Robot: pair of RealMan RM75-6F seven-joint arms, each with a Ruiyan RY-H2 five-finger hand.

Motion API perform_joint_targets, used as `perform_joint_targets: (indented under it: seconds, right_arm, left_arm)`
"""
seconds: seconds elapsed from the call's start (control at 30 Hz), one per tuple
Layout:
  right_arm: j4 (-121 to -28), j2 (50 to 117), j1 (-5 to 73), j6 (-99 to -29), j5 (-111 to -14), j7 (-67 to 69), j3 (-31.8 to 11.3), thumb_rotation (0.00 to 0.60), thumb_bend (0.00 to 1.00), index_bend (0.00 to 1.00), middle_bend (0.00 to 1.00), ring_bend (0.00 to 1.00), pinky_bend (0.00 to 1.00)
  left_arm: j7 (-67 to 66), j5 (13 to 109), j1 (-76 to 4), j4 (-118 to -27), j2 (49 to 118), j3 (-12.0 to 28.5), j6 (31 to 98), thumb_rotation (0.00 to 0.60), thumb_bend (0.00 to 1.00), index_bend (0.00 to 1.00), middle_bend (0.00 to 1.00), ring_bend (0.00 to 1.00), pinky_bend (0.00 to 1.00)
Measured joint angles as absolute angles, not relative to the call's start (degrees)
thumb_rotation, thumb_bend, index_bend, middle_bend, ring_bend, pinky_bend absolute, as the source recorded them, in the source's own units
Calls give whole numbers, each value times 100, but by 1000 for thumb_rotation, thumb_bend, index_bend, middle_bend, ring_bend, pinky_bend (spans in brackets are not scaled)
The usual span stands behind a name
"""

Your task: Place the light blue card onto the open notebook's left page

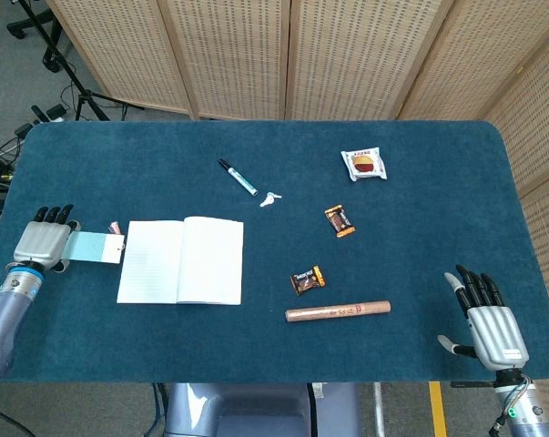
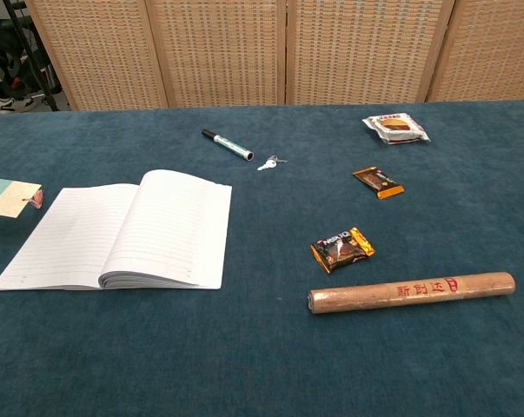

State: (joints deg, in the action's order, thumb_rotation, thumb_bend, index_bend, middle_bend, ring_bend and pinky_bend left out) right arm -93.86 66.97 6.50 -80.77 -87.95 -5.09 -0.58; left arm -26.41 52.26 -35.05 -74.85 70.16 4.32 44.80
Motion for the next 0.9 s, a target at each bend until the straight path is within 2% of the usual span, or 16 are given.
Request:
perform_joint_targets:
  seconds: [0.47,0.7,0.9]
  right_arm:
    - [-9323,6652,624,-8157,-8812,-258,-91,600,156,0,0,0,0]
    - [-9267,6652,629,-8127,-8723,-180,-136,600,156,0,0,0,0]
    - [-9236,6651,640,-8089,-8653,-143,-168,600,156,0,0,0,0]
  left_arm:
    - [-2655,6608,-3622,-7329,7310,230,5073,600,273,308,0,0,0]
    - [-2464,7573,-3746,-6809,7665,97,5428,600,270,307,0,0,0]
    - [-1708,8488,-3872,-6327,7848,-126,5663,600,264,307,0,0,0]
